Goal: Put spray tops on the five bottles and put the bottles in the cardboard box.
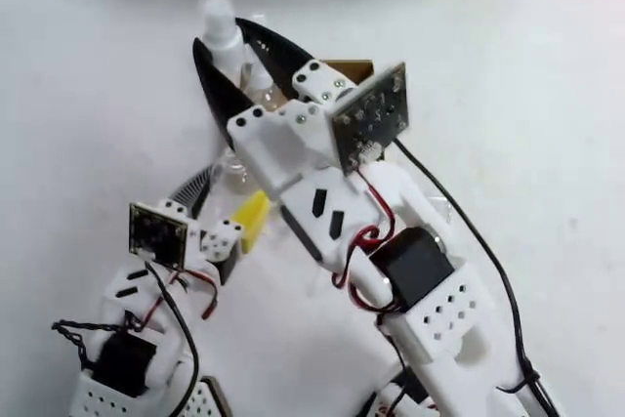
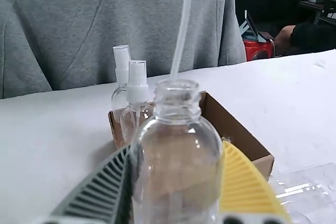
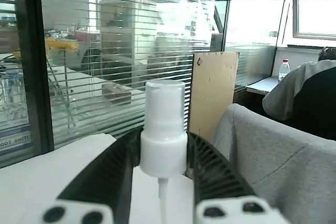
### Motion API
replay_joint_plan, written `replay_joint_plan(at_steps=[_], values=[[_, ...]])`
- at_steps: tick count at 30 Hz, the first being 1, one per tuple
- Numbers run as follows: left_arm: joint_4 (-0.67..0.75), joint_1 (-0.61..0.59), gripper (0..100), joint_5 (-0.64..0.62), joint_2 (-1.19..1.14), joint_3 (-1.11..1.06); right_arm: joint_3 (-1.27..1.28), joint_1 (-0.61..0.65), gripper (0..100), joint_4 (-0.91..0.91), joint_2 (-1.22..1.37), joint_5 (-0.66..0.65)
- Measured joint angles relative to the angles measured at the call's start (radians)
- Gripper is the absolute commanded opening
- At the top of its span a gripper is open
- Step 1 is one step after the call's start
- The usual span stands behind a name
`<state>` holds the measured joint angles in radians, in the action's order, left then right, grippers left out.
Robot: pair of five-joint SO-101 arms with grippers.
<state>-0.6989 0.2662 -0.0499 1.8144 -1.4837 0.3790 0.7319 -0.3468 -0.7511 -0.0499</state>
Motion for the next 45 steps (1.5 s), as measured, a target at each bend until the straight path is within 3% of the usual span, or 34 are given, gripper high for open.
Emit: replay_joint_plan(at_steps=[14, 21, 31, 38, 45], values=[[0.0, -0.002, 2, 0.0, 0.0, -0.009, 0.117, 0.002, 1.5, 0.0, 0.006, 0.0], [0.0, -0.003, 2, 0.0, 0.0, -0.009, 0.133, 0.002, 1.5, -0.009, 0.008, 0.104], [0.0, -0.002, 2, 0.0, 0.0, -0.009, 0.133, 0.002, 2.0, -0.255, 0.008, 0.13], [0.0, -0.02, 2, 0.0, 0.0, -0.009, 0.133, 0.003, 20.7, -0.351, 0.006, 0.144], [0.0, -0.035, 2, 0.0, -0.002, -0.009, 0.13, 0.015, 21.1, -0.439, -0.014, 0.166]])
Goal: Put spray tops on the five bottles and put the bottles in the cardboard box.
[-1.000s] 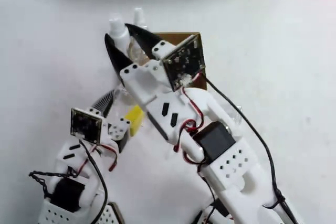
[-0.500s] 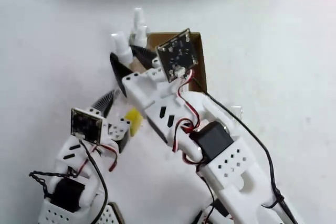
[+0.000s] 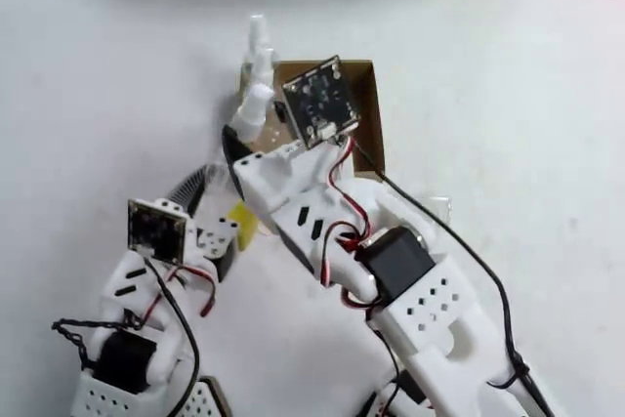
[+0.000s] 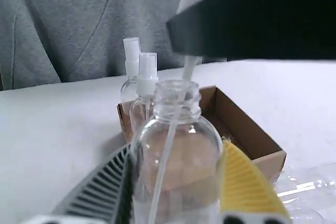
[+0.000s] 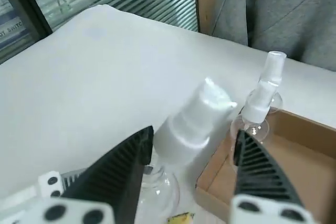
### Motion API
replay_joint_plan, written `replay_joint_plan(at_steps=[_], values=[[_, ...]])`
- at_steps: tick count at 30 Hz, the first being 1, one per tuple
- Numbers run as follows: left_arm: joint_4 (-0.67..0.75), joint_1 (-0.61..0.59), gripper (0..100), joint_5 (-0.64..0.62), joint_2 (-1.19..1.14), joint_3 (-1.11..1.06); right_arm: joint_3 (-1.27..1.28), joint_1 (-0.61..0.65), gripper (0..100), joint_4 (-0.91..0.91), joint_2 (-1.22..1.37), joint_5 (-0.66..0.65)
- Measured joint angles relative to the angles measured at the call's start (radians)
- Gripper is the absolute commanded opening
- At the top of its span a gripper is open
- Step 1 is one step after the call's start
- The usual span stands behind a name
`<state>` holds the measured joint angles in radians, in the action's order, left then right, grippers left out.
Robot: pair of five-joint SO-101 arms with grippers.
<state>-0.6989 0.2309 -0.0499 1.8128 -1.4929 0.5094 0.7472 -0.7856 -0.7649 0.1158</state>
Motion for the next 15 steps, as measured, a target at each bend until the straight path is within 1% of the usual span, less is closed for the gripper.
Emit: replay_joint_plan(at_steps=[4, 5, 8, 11, 13, 15], values=[[0.0, -0.008, 2, 0.0, 0.0, 0.0, -0.13, 0.127, 21.1, -0.164, -0.063, 0.0], [0.0, -0.006, 2, 0.0, 0.0, 0.0, -0.176, 0.141, 21.1, -0.204, -0.069, -0.002], [0.0, -0.006, 2, 0.0, 0.0, 0.0, -0.302, 0.14, 21.1, -0.304, -0.058, -0.002], [0.0, -0.006, 2, 0.0, 0.0, 0.0, -0.391, 0.083, 20.2, -0.37, -0.028, -0.002], [0.0, -0.006, 2, 0.0, 0.0, 0.0, -0.428, 0.038, 14.6, -0.376, -0.002, -0.002], [0.0, -0.006, 2, 0.0, 0.0, 0.0, -0.44, 0.012, 2.9, -0.376, 0.021, -0.002]])
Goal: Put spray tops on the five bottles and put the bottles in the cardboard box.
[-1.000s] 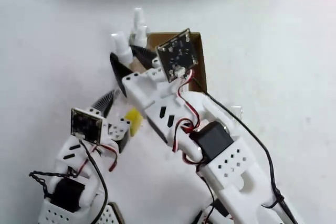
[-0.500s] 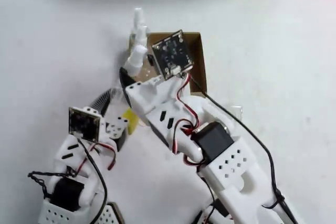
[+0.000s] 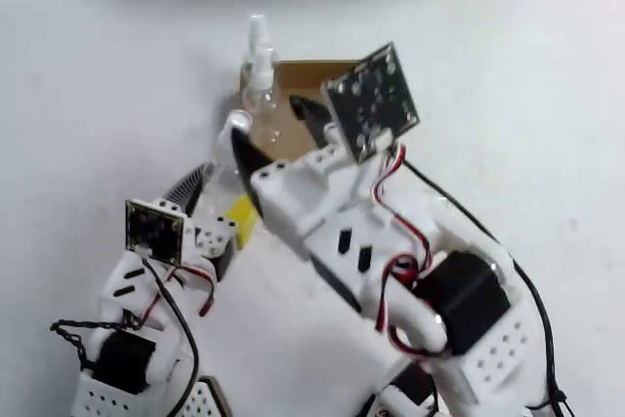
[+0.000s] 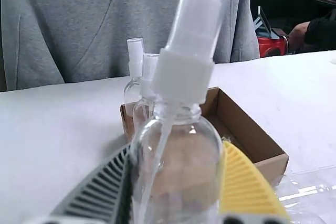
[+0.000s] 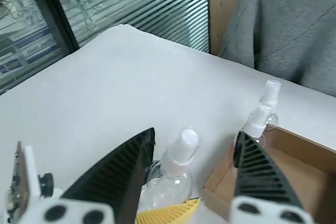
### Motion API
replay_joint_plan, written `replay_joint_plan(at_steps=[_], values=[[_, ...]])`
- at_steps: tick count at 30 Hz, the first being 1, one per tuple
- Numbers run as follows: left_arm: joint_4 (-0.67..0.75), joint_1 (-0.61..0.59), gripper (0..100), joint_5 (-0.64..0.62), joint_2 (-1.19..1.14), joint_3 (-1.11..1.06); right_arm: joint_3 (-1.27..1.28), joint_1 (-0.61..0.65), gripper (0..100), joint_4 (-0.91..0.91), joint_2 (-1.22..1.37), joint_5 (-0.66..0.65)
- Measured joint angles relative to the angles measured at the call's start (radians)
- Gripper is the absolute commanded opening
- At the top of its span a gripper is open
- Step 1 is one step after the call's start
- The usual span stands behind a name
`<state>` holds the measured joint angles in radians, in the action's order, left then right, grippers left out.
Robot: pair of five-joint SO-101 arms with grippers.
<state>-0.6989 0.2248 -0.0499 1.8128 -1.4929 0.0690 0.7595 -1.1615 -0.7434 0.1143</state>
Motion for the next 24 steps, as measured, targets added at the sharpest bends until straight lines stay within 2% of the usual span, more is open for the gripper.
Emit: replay_joint_plan(at_steps=[1, 4, 7, 11, 20, 24], values=[[0.0, 0.0, 2, 0.0, 0.0, 0.0, 0.0, -0.006, 0.1, 0.005, 0.009, 0.0], [0.0, 0.0, 2, 0.0, 0.0, 0.0, 0.0, -0.041, 5.3, 0.044, 0.02, 0.0], [0.0, 0.0, 2, 0.0, 0.0, 0.0, 0.011, -0.084, 1.0, 0.081, 0.018, 0.0], [0.0, 0.0, 2, 0.0, 0.0, 0.0, 0.103, -0.127, 1.4, 0.155, 0.023, 0.0], [0.0, 0.0, 2, -0.002, 0.0, 0.0, 0.396, -0.129, 1.5, 0.39, 0.025, 0.0], [0.0, -0.002, 2, -0.003, 0.0, 0.0, 0.437, -0.098, 1.5, 0.42, 0.025, 0.0]])
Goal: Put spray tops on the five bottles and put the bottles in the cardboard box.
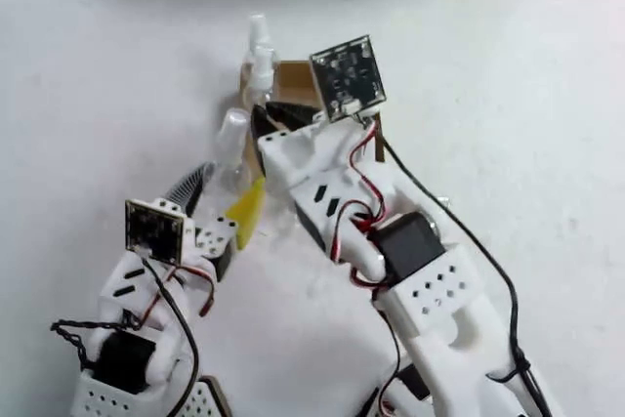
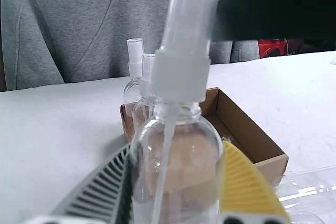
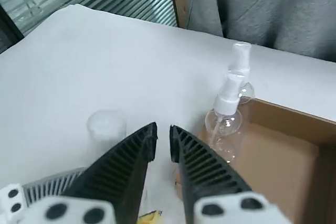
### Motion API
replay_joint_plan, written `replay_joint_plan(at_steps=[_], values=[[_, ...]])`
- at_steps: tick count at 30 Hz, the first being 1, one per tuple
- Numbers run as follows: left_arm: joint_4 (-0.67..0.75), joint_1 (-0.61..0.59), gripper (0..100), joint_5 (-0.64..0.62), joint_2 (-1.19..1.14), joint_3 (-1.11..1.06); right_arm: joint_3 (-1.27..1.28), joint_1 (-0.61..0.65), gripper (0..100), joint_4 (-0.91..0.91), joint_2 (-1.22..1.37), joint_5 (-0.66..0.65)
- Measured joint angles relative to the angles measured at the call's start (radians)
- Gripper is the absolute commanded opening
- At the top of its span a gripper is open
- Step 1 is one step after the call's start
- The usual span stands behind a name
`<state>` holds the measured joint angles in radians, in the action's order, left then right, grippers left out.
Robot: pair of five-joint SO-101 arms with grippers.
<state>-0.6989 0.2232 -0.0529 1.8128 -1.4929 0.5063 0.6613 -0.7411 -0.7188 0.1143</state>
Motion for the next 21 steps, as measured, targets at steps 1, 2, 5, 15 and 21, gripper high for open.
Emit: replay_joint_plan(at_steps=[1, 2, 5, 15, 21], values=[[0.0, -0.003, 2, -0.005, 0.0, 0.0, 0.002, 0.018, 1.5, 0.003, 0.0, 0.0], [0.0, -0.003, 2, -0.005, 0.0, 0.0, 0.003, 0.034, 1.5, 0.005, 0.0, 0.0], [0.0, -0.003, 2, -0.005, 0.0, 0.0, 0.003, 0.048, 1.5, 0.006, 0.0, 0.0], [0.0, 0.0, 2, -0.002, 0.0, 0.0, 0.003, -0.009, 1.5, -0.064, 0.0, 0.0], [0.0, 0.0, 2, -0.002, 0.0, 0.0, 0.003, -0.052, 1.5, -0.183, -0.064, 0.0]])
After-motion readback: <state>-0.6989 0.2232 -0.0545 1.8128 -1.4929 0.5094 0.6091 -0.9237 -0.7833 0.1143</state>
